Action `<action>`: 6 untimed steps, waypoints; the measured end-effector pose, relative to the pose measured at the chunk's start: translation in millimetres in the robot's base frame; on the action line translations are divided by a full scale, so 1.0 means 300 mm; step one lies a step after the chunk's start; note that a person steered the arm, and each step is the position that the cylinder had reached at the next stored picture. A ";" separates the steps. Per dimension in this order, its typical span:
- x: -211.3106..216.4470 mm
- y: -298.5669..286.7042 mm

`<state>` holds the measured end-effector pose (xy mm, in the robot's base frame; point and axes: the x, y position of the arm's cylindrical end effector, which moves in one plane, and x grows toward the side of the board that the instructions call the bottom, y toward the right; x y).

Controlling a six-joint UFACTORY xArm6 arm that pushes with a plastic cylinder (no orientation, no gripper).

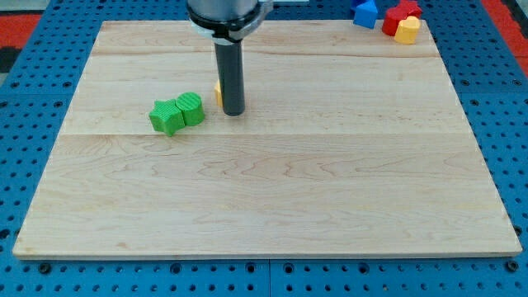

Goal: Push the green star to the top left

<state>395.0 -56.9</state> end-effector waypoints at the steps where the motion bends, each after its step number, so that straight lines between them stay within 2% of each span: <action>1: 0.072 -0.043; 2: 0.093 -0.030; 3: 0.109 -0.159; 5: 0.015 -0.542; 6: -0.009 -0.604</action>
<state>392.2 -238.0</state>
